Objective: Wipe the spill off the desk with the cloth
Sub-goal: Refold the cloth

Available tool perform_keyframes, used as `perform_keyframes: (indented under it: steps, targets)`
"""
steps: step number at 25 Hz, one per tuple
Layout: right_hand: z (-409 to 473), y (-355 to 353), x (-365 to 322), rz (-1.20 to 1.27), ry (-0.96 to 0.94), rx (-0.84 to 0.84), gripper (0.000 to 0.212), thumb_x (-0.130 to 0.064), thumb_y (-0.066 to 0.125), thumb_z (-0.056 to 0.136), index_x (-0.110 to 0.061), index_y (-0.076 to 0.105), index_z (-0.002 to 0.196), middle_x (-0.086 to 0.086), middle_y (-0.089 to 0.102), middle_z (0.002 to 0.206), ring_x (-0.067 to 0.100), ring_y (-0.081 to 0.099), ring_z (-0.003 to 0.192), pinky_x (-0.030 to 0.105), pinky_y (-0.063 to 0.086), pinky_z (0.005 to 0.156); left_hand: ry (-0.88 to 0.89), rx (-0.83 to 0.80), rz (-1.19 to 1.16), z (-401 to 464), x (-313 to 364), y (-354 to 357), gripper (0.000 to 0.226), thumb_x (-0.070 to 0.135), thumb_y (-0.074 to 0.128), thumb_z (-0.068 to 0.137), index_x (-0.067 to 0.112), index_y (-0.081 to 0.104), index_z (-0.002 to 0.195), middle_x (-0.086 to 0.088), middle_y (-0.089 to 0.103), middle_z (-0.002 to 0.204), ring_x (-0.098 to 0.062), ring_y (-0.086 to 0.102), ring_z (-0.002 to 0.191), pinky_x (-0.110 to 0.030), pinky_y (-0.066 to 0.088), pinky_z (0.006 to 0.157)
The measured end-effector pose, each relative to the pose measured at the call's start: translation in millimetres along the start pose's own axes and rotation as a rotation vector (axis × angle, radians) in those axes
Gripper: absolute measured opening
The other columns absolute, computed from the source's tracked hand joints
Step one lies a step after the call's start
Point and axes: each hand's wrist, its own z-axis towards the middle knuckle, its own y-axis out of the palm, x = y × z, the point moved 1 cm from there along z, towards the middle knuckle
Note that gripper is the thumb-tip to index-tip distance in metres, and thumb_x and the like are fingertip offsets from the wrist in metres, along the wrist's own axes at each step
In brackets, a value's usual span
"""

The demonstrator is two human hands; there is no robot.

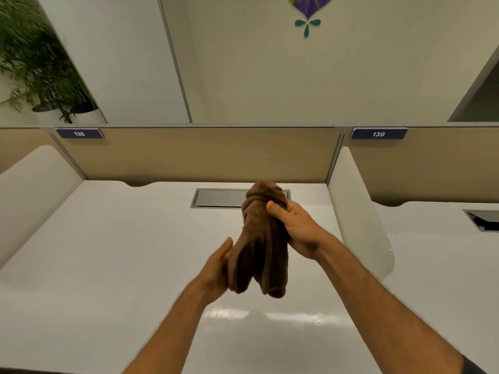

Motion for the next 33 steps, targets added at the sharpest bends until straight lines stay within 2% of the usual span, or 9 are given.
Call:
perform_keyframes:
  steps: [5,8,11,14,19,23,27,30,33]
  targets:
    - [-6.7,-16.8,2.8,0.095,0.030,0.100,0.047,-0.047,0.067,0.085,-0.022,0.065,0.125,0.000,0.077,0.117,0.018,0.074,0.107,0.032,0.061,0.085,0.058,0.007,-0.128,1.4,6.7,20.9,0.047,0.052,0.092,0.068,0.017,0.084,0.098,-0.011,0.079,0.095,-0.025,0.076,0.089,-0.038,0.060,0.085]
    - [-16.3,-34.0,4.3,0.090,0.048,0.168,0.046,-0.049,0.066,0.088,-0.025,0.064,0.127,-0.002,0.077,0.116,0.017,0.075,0.106,0.034,0.062,0.085,0.207,0.015,0.003,-0.8,27.7,15.2,0.043,0.044,0.081,0.082,0.016,0.077,0.114,-0.011,0.077,0.112,-0.025,0.073,0.103,-0.037,0.060,0.089]
    - [-25.1,-58.6,12.1,0.005,0.126,0.205,0.035,-0.026,0.074,0.093,-0.021,0.065,0.126,0.004,0.077,0.116,0.024,0.075,0.103,0.033,0.063,0.079,0.273,0.103,0.037,-1.1,40.7,9.9,0.033,0.023,0.069,0.096,0.013,0.067,0.128,-0.013,0.076,0.123,-0.032,0.072,0.112,-0.038,0.062,0.086]
    - [-35.2,-73.8,29.3,-0.119,0.220,0.301,0.057,-0.006,0.078,0.086,-0.011,0.055,0.138,0.014,0.064,0.135,0.033,0.066,0.115,0.045,0.058,0.097,0.213,0.240,0.142,-1.9,42.5,16.7,0.031,0.013,0.063,0.103,0.016,0.062,0.134,-0.012,0.069,0.133,-0.039,0.065,0.124,-0.048,0.061,0.096]
    - [-49.3,-79.2,47.7,-0.482,0.213,0.442,0.099,-0.016,0.076,0.093,-0.034,0.009,0.163,0.009,0.045,0.156,0.037,0.048,0.140,0.049,0.044,0.111,0.218,0.307,0.177,-6.9,41.4,24.6,0.049,0.011,0.070,0.099,0.028,0.052,0.142,-0.008,0.066,0.136,-0.031,0.064,0.123,-0.046,0.053,0.105]
    - [-55.1,-81.1,51.8,-0.474,0.150,0.351,0.064,-0.017,0.076,0.092,-0.043,0.044,0.141,0.002,0.050,0.143,0.030,0.053,0.129,0.041,0.053,0.102,0.257,0.284,0.224,-10.4,43.6,22.5,0.055,0.001,0.068,0.099,0.039,0.055,0.137,-0.005,0.069,0.130,-0.027,0.065,0.121,-0.034,0.057,0.093]
    - [-56.9,-82.4,64.6,-0.911,0.184,0.180,0.042,-0.011,0.077,0.087,-0.034,0.064,0.120,-0.007,0.059,0.120,0.016,0.060,0.107,0.017,0.050,0.080,0.272,0.143,0.527,-11.0,43.4,12.2,0.064,-0.006,0.071,0.092,0.039,0.060,0.136,0.007,0.059,0.137,-0.019,0.057,0.124,-0.033,0.057,0.094]
    - [-62.4,-86.7,67.1,-0.946,0.111,0.219,0.016,-0.015,0.079,0.086,-0.029,0.072,0.090,-0.011,0.056,0.109,0.014,0.062,0.098,0.014,0.050,0.073,0.257,0.146,0.799,-12.2,32.3,7.5,0.045,0.001,0.073,0.093,0.031,0.068,0.127,0.008,0.065,0.129,-0.015,0.061,0.117,-0.014,0.056,0.081]
    - [-67.2,-89.3,67.4,-0.785,0.044,0.186,0.006,-0.021,0.076,0.091,-0.026,0.073,0.094,-0.016,0.066,0.106,0.011,0.067,0.099,0.025,0.059,0.081,0.281,0.252,0.868,-14.4,24.0,-0.4,0.013,0.012,0.075,0.094,0.023,0.073,0.099,0.004,0.069,0.113,-0.019,0.066,0.107,-0.014,0.050,0.080]
